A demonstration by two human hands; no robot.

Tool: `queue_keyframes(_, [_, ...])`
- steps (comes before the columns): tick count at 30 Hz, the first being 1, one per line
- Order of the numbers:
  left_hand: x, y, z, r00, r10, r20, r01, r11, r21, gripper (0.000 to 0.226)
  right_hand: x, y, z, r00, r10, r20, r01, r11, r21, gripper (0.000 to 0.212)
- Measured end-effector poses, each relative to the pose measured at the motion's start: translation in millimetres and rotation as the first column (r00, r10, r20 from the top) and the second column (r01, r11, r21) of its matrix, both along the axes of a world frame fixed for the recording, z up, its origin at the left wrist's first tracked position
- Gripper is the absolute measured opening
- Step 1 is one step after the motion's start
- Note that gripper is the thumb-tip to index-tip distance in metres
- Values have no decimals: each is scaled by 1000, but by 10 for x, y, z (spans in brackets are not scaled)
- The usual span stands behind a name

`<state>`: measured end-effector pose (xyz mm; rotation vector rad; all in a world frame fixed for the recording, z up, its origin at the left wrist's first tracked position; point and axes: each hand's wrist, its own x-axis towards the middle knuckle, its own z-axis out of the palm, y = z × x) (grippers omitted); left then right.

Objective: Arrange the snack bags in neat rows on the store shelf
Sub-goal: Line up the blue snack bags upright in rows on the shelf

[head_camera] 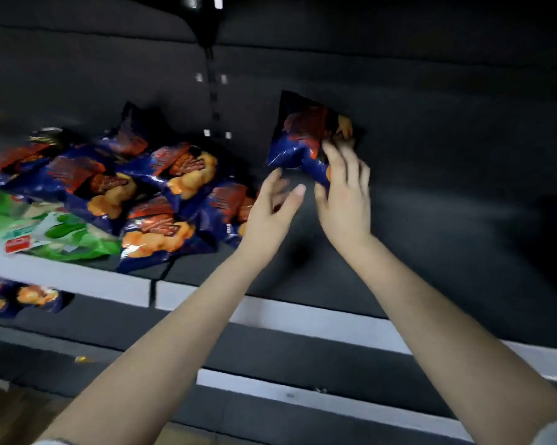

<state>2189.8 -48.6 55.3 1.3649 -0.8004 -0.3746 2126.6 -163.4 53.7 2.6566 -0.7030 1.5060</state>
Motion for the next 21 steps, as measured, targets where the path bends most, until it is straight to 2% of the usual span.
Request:
queue_keyframes(2, [-284, -290, 6, 971, -153, -184, 135, 985, -107, 46, -405, -114, -147, 998, -26, -58, 23, 999, -47, 62])
queue_keyframes(4, [-542, -535, 2, 908, -257, -330, 196, 959, -206, 59, -814, -189, -294, 987, -34, -160, 27, 999, -45, 62])
queue_keyframes(5, [-652, -639, -9, 884, -276, -376, 195, 951, -240, 62, -1013, -226, -351, 976, -38, -215, 29, 998, -47, 61])
queue_keyframes(9, [-988, -955, -81, 857, -257, -448, 176, 961, -215, 45, -1687, -311, -416, 932, -95, -350, 71, 994, -80, 54])
queue_keyframes(12, [-1189, -1110, -134, 870, -277, -408, 237, 960, -147, 35, -2034, -335, -412, 951, -194, -241, 186, 981, -57, 52])
queue_keyframes(15, [-1337, -1249, -150, 901, -291, -321, 276, 957, -92, 33, -2275, -403, -364, 939, -333, -91, 332, 943, -18, 59])
queue_keyframes(18, [-1474, -1389, -144, 926, -334, -175, 336, 942, -21, 40, -2385, -483, -292, 886, -449, -115, 455, 890, 32, 79])
queue_keyframes(21, [-1662, -1489, -133, 900, -434, -31, 435, 898, 68, 37, -2395, -536, -261, 863, -462, -204, 496, 852, 168, 98])
